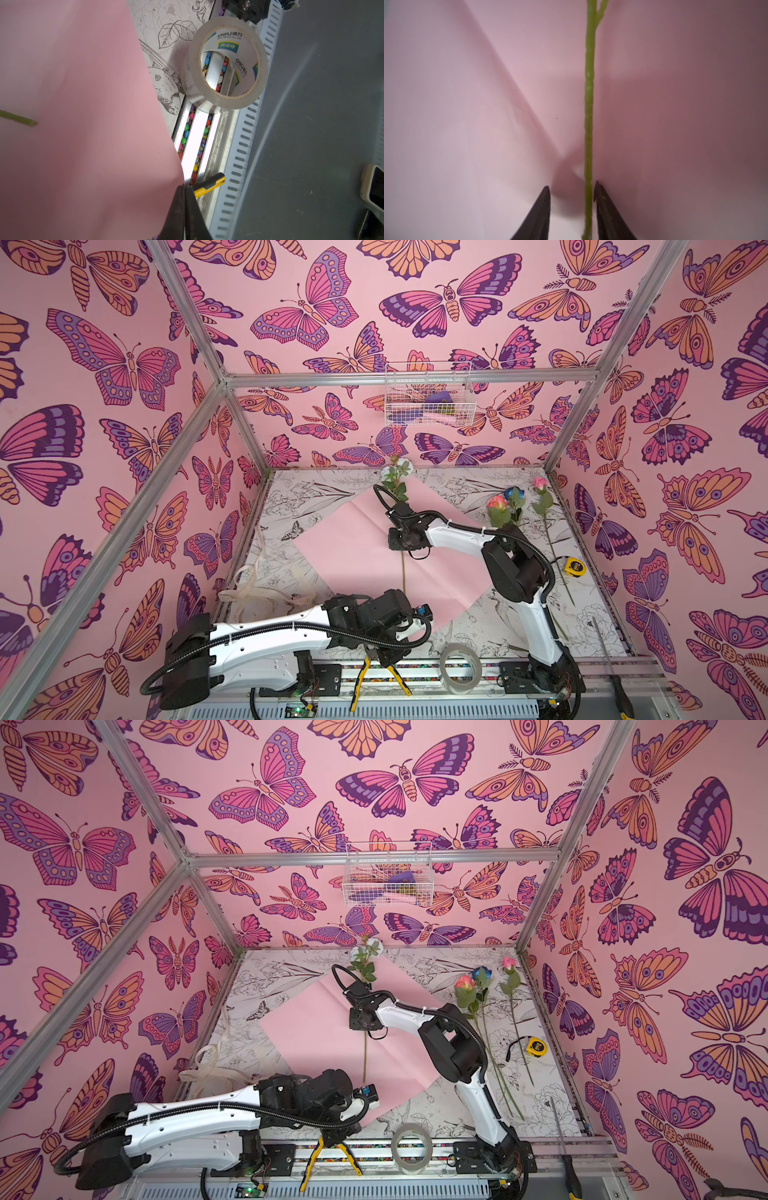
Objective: Tie the bouquet of fake flowers
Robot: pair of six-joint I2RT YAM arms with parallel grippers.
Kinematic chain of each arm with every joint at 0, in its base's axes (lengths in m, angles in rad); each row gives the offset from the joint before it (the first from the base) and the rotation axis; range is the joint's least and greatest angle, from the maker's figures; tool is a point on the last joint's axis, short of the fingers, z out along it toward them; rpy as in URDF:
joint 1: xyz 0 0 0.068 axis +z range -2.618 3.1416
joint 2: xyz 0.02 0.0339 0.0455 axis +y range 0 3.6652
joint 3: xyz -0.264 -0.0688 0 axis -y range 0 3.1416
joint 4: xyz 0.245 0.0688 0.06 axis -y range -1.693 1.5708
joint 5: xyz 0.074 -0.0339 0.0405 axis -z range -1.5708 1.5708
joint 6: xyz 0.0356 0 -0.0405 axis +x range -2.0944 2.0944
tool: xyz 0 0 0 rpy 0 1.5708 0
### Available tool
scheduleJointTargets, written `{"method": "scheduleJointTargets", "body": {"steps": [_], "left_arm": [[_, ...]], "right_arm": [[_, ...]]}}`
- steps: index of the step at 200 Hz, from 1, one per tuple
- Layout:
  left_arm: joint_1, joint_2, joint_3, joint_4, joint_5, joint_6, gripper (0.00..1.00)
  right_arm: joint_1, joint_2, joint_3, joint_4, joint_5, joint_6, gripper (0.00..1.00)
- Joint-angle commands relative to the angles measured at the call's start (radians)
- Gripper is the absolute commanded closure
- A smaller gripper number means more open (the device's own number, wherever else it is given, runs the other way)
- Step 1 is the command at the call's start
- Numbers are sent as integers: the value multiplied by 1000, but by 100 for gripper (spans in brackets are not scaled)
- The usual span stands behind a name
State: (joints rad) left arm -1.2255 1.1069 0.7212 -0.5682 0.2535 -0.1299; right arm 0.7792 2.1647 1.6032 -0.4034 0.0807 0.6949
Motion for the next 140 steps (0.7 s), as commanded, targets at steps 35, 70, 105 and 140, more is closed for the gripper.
{"method": "scheduleJointTargets", "body": {"steps": [35, 70, 105, 140], "left_arm": [[-6, -94, -23, 6, -118, -41, 30], [-3, -144, -19, 3, -255, -128, 12], [104, -144, 28, -90, -425, -426, 12], [335, -179, -15, -168, -355, -717, 12]], "right_arm": [[-44, -305, -159, -66, -11, -64, 58], [-124, -481, -289, -145, 40, -77, 58], [-272, -660, -394, -280, 79, -152, 58], [-474, -783, -491, -341, 138, -254, 57]]}}
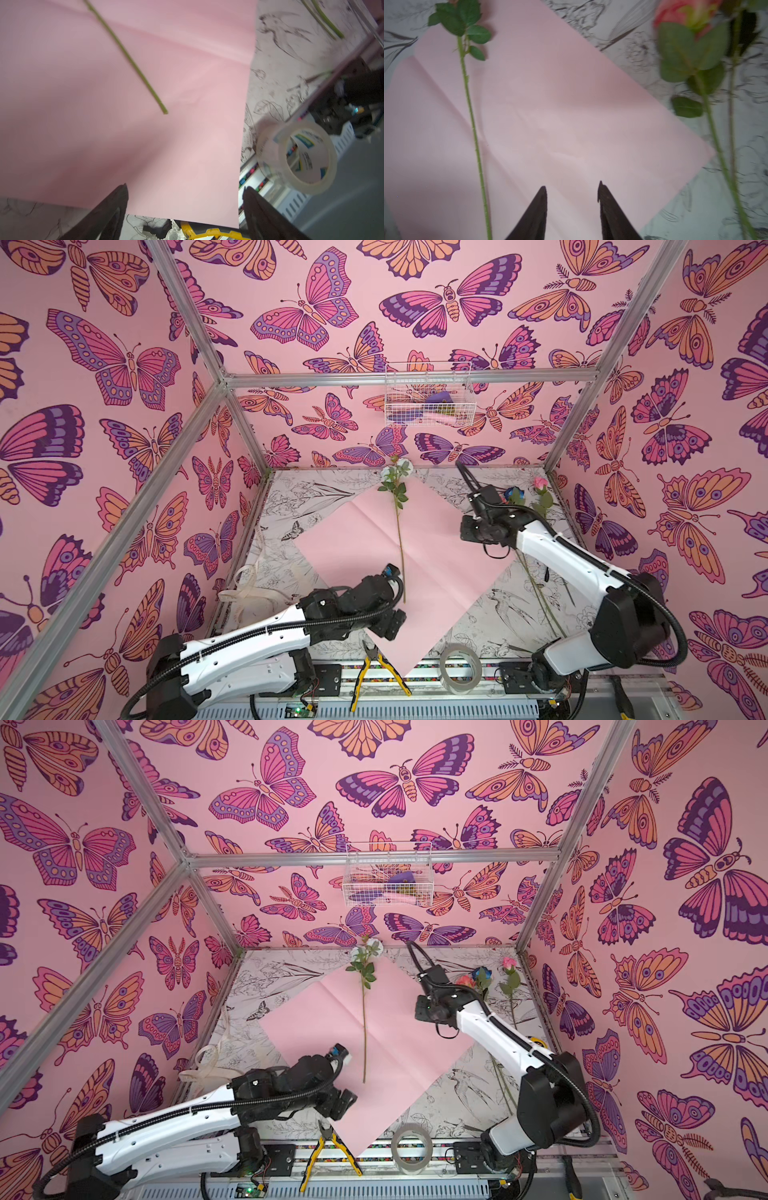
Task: Tie the bouquet of fake flowers
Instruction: 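Move the right gripper back to the remaining roses while the left gripper withdraws, then grasp a pink rose stem with the right gripper and carry it onto the paper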
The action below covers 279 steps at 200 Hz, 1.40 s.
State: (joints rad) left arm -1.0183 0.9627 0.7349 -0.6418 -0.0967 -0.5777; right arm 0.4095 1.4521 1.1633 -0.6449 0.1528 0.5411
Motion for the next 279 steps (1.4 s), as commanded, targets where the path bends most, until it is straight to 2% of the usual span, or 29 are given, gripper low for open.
{"method": "scheduleJointTargets", "body": {"steps": [1, 38, 72, 122, 189, 217, 258, 279], "left_arm": [[133, -38, -31, -94, -2, -273, 12], [259, -157, -145, -100, 4, -457, 12], [315, -275, -251, -104, 3, -589, 14], [351, -391, -346, -102, 12, -642, 17], [373, -372, -391, -31, 49, -643, 21], [376, -366, -396, -16, 51, -642, 22], [382, -355, -396, 13, 48, -642, 22], [384, -338, -396, 24, 51, -633, 20]], "right_arm": [[-110, -72, -53, -99, 66, -103, 57], [-332, -76, -97, -93, -29, -159, 55], [-424, 6, -88, -92, -109, -202, 56], [-456, 166, -52, -55, -121, -233, 57], [-455, 335, -2, 13, -123, -276, 59], [-456, 397, 64, 4, -113, -323, 69], [-451, 433, 192, -50, -140, -406, 100], [-439, 420, 238, -77, -153, -429, 100]]}}
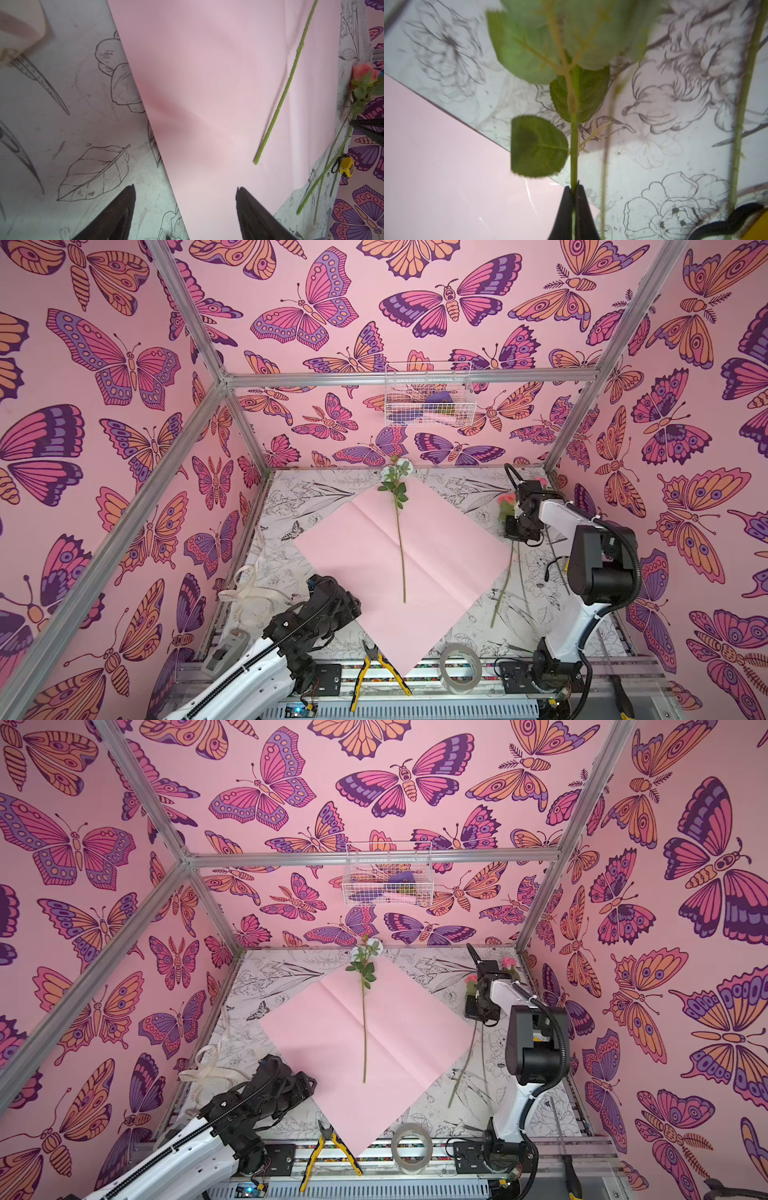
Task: Tie the bouquet of fake flowers
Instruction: 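Grasp a pink rose stem with the right gripper and carry it onto the paper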
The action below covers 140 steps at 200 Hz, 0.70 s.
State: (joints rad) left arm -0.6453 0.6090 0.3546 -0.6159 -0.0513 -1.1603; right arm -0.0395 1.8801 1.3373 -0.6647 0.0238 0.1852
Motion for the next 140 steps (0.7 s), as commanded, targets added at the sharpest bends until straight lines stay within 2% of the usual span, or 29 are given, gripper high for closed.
{"method": "scheduleJointTargets", "body": {"steps": [1, 47, 76, 89, 108, 140], "left_arm": [[11, 17, -16, -2, 5, -49, 20], [13, 35, -16, 6, 11, -25, 17], [13, 30, -16, 6, 9, -24, 16], [13, 28, -16, 7, 7, -24, 16], [14, 29, -16, 13, 7, -19, 15], [15, 47, -7, 15, 5, 15, 13]], "right_arm": [[10, -8, 65, -58, -23, -73, 100], [36, -67, 81, -86, -68, -47, 100], [88, -157, 60, -64, -175, 58, 100], [129, -192, 39, -15, -241, 120, 100], [221, -204, 37, 47, -249, 198, 100], [347, -103, 116, 155, -274, 327, 100]]}}
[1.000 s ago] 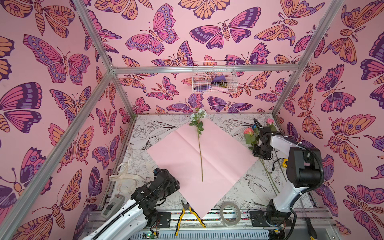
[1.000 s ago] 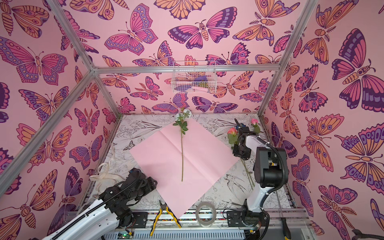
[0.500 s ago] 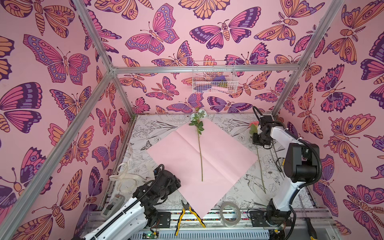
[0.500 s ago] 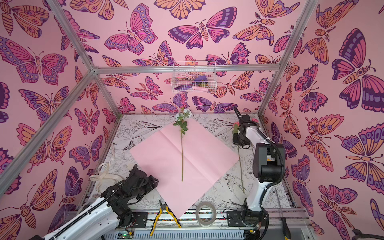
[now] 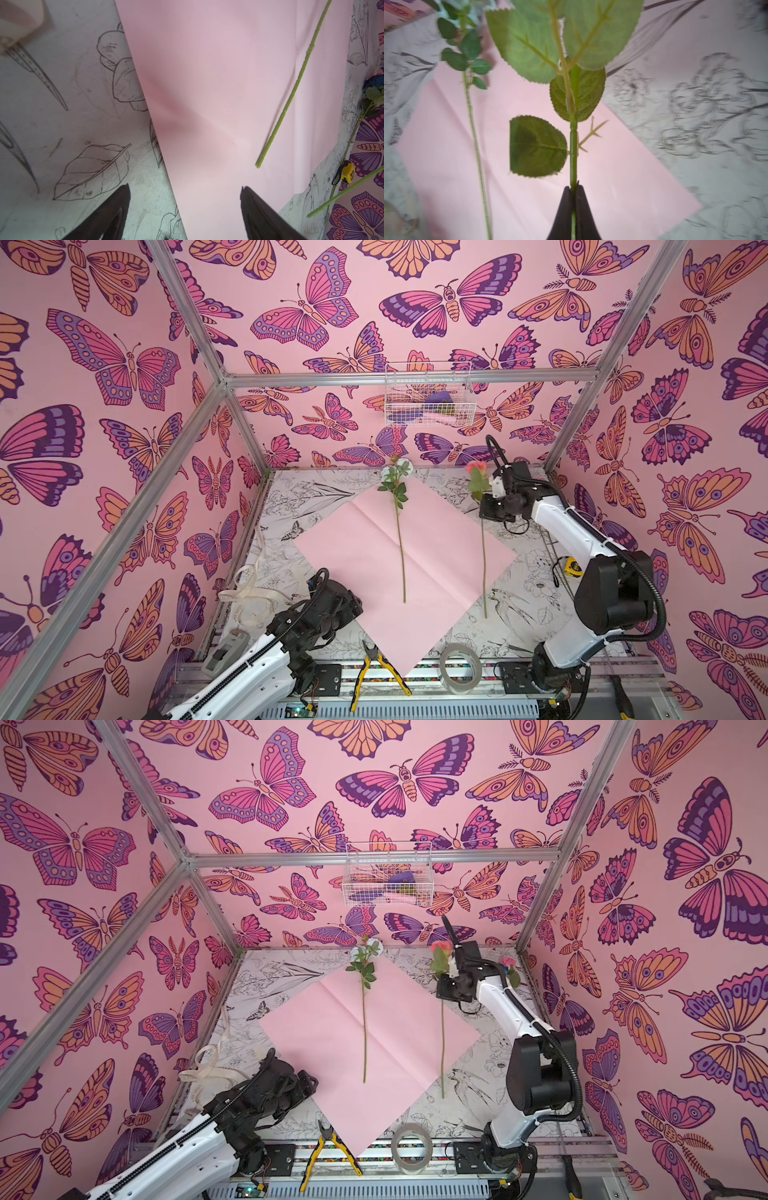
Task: Tie the bouquet of fake flowers
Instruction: 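Grasp a pink rose stem with the right gripper and carry it onto the paper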
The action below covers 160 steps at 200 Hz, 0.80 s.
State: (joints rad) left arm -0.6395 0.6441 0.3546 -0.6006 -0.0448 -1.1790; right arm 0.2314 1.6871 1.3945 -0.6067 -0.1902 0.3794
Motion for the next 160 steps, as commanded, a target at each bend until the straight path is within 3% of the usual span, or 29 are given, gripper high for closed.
{"method": "scheduleJointTargets", "body": {"steps": [1, 55, 146, 160], "left_arm": [[9, 13, -7, -1, -1, 34, 13], [8, 60, 17, 3, 18, 61, 12], [9, 71, 11, 18, 41, 59, 12], [9, 78, 12, 24, 45, 60, 12]], "right_arm": [[78, 95, 63, 99, -61, 136, 100], [190, 392, 351, 182, -114, 243, 100], [210, 724, 654, 229, -187, 288, 100], [210, 746, 661, 244, -201, 308, 92]]}}
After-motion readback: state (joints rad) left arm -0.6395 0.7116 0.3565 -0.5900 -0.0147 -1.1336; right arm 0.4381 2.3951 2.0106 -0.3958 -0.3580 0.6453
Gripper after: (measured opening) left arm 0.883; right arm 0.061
